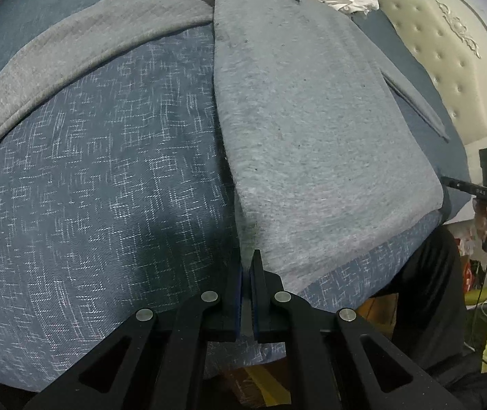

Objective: Fold clothes

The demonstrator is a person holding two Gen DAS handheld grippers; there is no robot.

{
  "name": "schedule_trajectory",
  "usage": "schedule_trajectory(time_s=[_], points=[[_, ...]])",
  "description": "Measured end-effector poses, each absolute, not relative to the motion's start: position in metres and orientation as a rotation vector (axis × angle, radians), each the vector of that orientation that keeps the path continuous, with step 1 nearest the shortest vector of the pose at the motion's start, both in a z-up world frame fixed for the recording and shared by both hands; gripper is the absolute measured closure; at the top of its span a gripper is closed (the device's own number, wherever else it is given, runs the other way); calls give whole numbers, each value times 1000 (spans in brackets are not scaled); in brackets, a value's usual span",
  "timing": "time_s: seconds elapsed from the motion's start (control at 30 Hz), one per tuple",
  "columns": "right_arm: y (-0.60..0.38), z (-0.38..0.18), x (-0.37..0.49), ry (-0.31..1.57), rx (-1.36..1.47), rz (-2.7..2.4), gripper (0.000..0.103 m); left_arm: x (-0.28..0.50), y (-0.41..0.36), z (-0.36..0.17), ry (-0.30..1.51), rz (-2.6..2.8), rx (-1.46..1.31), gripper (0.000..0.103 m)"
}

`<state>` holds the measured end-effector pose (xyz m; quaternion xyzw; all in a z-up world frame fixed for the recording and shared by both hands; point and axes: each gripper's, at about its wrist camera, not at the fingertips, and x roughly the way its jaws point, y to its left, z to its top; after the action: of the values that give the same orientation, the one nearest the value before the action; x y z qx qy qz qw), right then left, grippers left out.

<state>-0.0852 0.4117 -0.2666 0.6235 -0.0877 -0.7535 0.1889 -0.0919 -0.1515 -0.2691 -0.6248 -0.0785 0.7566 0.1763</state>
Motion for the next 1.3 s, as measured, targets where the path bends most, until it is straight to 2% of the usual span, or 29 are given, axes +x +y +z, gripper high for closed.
schedule_trajectory(time_s=[0.4,0.63,0.67,0.7,0.8,0.9,1.1,1.3], points=[[408,-274,-88,-329,1704,-2070,78,-97,-146,-266,-223,2150,-1762,99],[400,-287,-84,-234,1785,-2018,77,-96,-139,-265,-193,2150,-1761,99],[401,-287,-84,-225,1788,-2018,80,-96,-138,-265,-188,2151,-1760,99],[401,-286,-83,-219,1785,-2017,91,-96,-138,-264,-187,2152,-1757,99],[401,-278,-81,-218,1744,-2023,99,-93,-141,-257,-189,2185,-1734,99],[407,-260,-81,-243,1697,-2036,100,-91,-148,-248,-268,2186,-1709,99],[429,-220,-75,-296,1640,-2060,100,-77,-138,-228,-234,2167,-1678,99],[437,-244,-67,-272,1708,-2069,100,-75,-134,-255,-193,2133,-1795,99]])
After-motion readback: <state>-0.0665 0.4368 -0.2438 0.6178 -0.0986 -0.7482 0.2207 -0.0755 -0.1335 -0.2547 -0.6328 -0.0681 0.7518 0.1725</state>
